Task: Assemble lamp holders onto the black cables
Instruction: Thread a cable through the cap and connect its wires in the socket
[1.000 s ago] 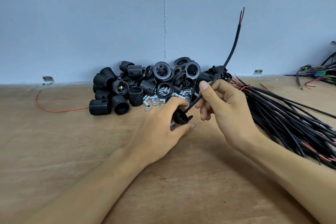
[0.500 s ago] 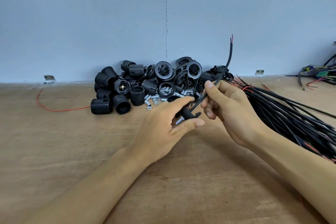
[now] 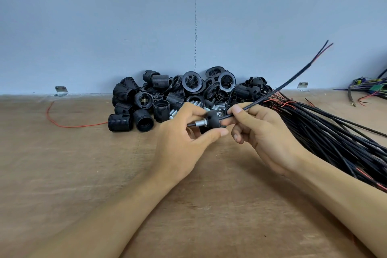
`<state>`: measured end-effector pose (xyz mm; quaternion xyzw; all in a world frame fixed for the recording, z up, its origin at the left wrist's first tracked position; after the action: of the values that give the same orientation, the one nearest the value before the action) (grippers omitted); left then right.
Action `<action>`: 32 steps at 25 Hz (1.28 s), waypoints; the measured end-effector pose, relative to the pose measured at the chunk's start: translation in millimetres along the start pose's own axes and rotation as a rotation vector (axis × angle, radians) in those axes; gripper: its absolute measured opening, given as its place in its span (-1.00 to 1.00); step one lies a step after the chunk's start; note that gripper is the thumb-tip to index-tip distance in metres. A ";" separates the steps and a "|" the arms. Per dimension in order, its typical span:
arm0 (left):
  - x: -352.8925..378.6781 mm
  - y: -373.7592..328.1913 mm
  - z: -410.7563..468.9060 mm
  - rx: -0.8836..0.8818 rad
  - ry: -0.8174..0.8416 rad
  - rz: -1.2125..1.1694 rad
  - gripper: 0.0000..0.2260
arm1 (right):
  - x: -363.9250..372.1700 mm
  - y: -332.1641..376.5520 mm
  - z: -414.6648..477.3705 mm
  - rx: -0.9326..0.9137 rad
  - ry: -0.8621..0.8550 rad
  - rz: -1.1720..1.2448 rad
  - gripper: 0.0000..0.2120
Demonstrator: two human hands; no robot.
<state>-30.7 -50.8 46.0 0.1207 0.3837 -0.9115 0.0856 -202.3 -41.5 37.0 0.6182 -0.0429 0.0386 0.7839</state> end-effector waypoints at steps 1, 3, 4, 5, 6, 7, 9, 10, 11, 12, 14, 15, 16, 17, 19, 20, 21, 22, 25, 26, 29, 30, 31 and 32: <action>0.7 -1.5 0.1 0.006 0.010 0.004 -0.70 | 0.6 -1.3 0.0 0.002 -0.001 -0.004 -0.76; 0.6 -3.7 1.5 0.018 0.017 0.052 -0.68 | -2.8 -0.5 0.3 -0.015 -0.034 -0.038 -0.78; 0.7 -5.0 2.2 0.033 0.022 0.092 -0.68 | -5.1 1.0 0.5 -0.029 -0.053 -0.064 -0.79; 1.5 -5.8 2.4 0.044 0.038 0.121 -0.68 | -7.0 2.4 0.7 -0.042 -0.068 -0.087 -0.79; 3.5 -5.3 2.4 0.044 0.067 0.129 -0.70 | -8.4 3.2 1.0 -0.051 -0.082 -0.102 -0.76; 6.9 -4.6 1.6 0.030 0.107 0.119 -0.72 | -9.9 3.6 1.1 -0.057 -0.095 -0.113 -0.72; 14.9 -2.4 -2.3 -0.026 0.196 0.100 -0.66 | -9.6 5.1 0.7 -0.074 -0.097 -0.145 -0.62; 19.4 -1.5 -4.4 -0.054 0.239 0.096 -0.61 | -7.7 6.5 -0.1 -0.088 -0.078 -0.170 -0.60; 24.7 -1.2 -5.9 -0.081 0.286 0.074 -0.59 | -5.3 8.0 -1.1 -0.104 -0.052 -0.194 -0.60; 30.2 -2.1 -6.4 -0.102 0.332 0.021 -0.62 | -2.8 10.0 -2.3 -0.127 -0.026 -0.217 -0.62; 37.5 -4.5 -4.8 -0.154 0.378 -0.135 -0.72 | 1.6 15.4 -4.7 -0.178 0.010 -0.257 -0.65; 39.2 -4.1 -3.7 -0.195 0.372 -0.211 -0.74 | 4.1 18.1 -5.9 -0.204 0.022 -0.264 -0.67; 40.7 -1.6 -3.1 -0.249 0.362 -0.289 -0.76 | 6.1 20.3 -6.5 -0.227 0.028 -0.250 -0.69; 43.3 1.5 -3.8 -0.314 0.362 -0.385 -0.76 | 8.0 21.8 -6.8 -0.240 0.027 -0.222 -0.71; 48.7 5.8 -6.1 -0.414 0.375 -0.548 -0.77 | 8.3 22.6 -6.4 -0.242 0.005 -0.188 -0.70; 50.7 6.9 -6.9 -0.450 0.375 -0.608 -0.77 | 7.6 22.3 -6.6 -0.239 -0.011 -0.217 -0.68; 52.0 8.9 -7.1 -0.484 0.366 -0.666 -0.76 | 6.9 20.6 -6.7 -0.230 -0.023 -0.272 -0.65; 53.0 11.9 -7.5 -0.515 0.352 -0.723 -0.75 | 6.6 16.9 -7.0 -0.208 -0.027 -0.326 -0.62; 53.4 16.3 -7.9 -0.555 0.329 -0.844 -0.70 | 7.4 7.7 -8.7 -0.131 -0.021 -0.356 -0.57; 52.6 17.7 -7.4 -0.555 0.321 -0.844 -0.68 | 6.9 7.9 -9.3 -0.139 -0.026 -0.370 -0.61; 46.5 20.6 -4.1 -0.550 0.286 -0.795 -0.63 | 6.3 12.5 -11.0 -0.211 -0.045 -0.541 -0.81; 44.3 21.8 -3.2 -0.557 0.271 -0.794 -0.61 | 6.3 12.9 -10.9 -0.232 -0.044 -0.620 -0.83; 42.7 23.2 -2.7 -0.569 0.255 -0.804 -0.59 | 6.3 13.1 -10.7 -0.245 -0.044 -0.692 -0.84; 41.8 24.0 -2.8 -0.580 0.242 -0.819 -0.58 | 5.9 14.1 -10.4 -0.259 -0.049 -0.756 -0.85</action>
<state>-64.2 -68.0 15.9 0.0365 0.6435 -0.7061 -0.2932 -197.8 -28.1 48.9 0.4872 0.1646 -0.2732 0.8130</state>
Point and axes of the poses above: each hand's wrist, its own z-axis towards the middle knuckle, its own x-axis out of the palm, y = z × x, the point moved 8 cm from there along z, towards the middle knuckle, and after that the axes turned 1 degree about y, right-handed, at the moved point
